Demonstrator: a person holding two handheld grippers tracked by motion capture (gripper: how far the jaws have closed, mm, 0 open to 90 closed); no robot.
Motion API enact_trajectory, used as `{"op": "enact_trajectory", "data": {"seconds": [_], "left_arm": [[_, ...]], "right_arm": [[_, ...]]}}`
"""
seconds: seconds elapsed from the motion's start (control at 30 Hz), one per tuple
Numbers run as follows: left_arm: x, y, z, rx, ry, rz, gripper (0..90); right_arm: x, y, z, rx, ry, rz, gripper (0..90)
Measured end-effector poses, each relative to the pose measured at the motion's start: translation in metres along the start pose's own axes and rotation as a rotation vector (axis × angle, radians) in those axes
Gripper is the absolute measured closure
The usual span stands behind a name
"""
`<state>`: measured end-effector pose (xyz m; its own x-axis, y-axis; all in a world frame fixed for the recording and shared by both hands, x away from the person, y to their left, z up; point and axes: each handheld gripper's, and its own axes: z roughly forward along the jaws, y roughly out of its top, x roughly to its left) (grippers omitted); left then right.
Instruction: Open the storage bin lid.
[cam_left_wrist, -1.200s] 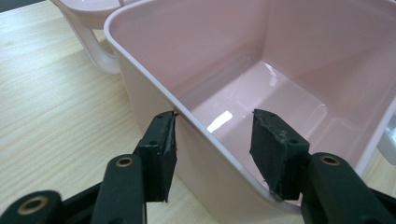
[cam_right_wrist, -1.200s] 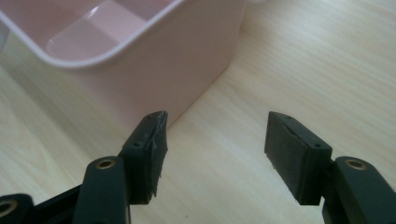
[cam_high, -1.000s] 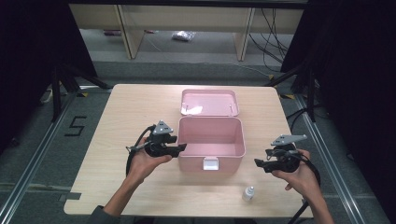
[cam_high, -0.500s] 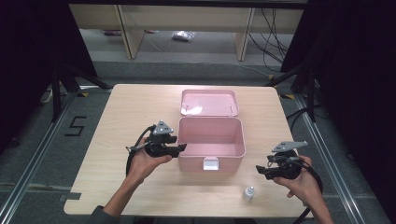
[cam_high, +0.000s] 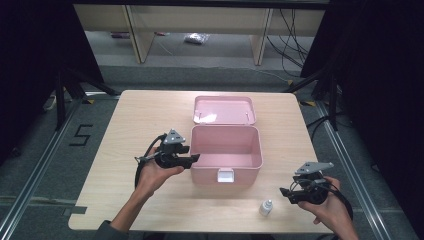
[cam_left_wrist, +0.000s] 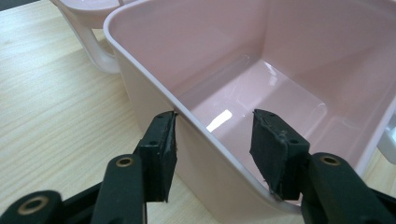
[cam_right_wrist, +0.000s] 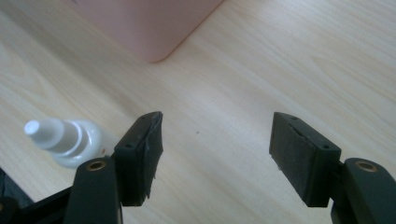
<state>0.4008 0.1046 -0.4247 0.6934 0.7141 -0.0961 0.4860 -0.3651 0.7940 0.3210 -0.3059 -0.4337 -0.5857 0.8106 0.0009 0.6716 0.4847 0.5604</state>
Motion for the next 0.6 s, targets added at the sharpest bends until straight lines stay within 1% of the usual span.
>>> {"op": "enact_trajectory", "data": {"seconds": [0.07, 0.1, 0.13, 0.17, 0.2, 0.23, 0.27, 0.33, 0.37, 0.4, 0.43, 0.47, 0.5, 0.53, 0.57, 0.6], "left_arm": [[0.000, 0.000, 0.000, 0.000, -0.001, 0.000, 49.8], [0.000, 0.000, 0.000, 0.000, -0.001, 0.001, 49.8], [0.000, 0.000, 0.000, 0.001, 0.000, 0.001, 49.8], [0.000, 0.000, 0.000, 0.000, 0.001, 0.001, 49.8], [0.000, 0.000, 0.000, 0.001, 0.000, 0.002, 49.8], [0.000, 0.000, 0.000, 0.000, -0.002, 0.001, 49.8], [0.000, 0.000, 0.000, 0.001, -0.001, 0.001, 49.8], [0.000, 0.000, 0.000, 0.001, -0.001, 0.002, 49.8], [0.000, 0.000, 0.000, 0.000, -0.010, 0.002, 49.9], [0.000, 0.000, 0.000, 0.000, -0.010, 0.002, 49.9], [0.000, 0.000, 0.000, -0.003, -0.007, -0.002, 49.9], [0.000, 0.000, 0.000, -0.002, -0.009, 0.000, 49.9], [0.000, 0.000, 0.000, -0.003, -0.008, -0.001, 49.9], [0.000, 0.000, -0.001, 0.002, -0.010, 0.006, 49.9], [0.000, 0.000, 0.000, 0.000, -0.011, 0.004, 49.9], [0.000, 0.000, 0.000, 0.001, -0.012, 0.003, 49.8]], "right_arm": [[0.003, -0.004, 0.000, 0.000, 0.008, -0.002, 35.5], [0.003, -0.006, 0.001, -0.008, 0.004, -0.014, 35.5], [0.007, -0.007, 0.000, 0.017, 0.014, 0.021, 35.3], [0.005, -0.009, 0.000, 0.010, 0.009, -0.016, 35.0], [0.010, -0.012, 0.001, 0.006, 0.015, 0.030, 34.8], [0.009, -0.014, 0.001, 0.009, 0.013, -0.011, 34.7], [0.011, -0.015, 0.001, 0.016, 0.015, -0.002, 34.6], [0.013, -0.019, 0.002, 0.011, 0.018, -0.003, 34.4], [0.013, -0.020, 0.002, 0.021, 0.017, -0.028, 34.3], [0.017, -0.021, 0.001, 0.034, 0.026, 0.012, 34.2], [0.016, -0.023, 0.002, 0.019, 0.017, -0.004, 34.1], [0.015, -0.024, 0.001, 0.028, 0.021, -0.017, 34.0], [0.016, -0.025, 0.001, 0.026, 0.023, -0.028, 34.0], [0.018, -0.026, 0.001, 0.010, 0.017, -0.009, 34.0], [0.020, -0.027, -0.002, 0.028, 0.014, 0.000, 34.0], [0.020, -0.028, -0.004, 0.022, 0.011, -0.022, 33.9]]}}
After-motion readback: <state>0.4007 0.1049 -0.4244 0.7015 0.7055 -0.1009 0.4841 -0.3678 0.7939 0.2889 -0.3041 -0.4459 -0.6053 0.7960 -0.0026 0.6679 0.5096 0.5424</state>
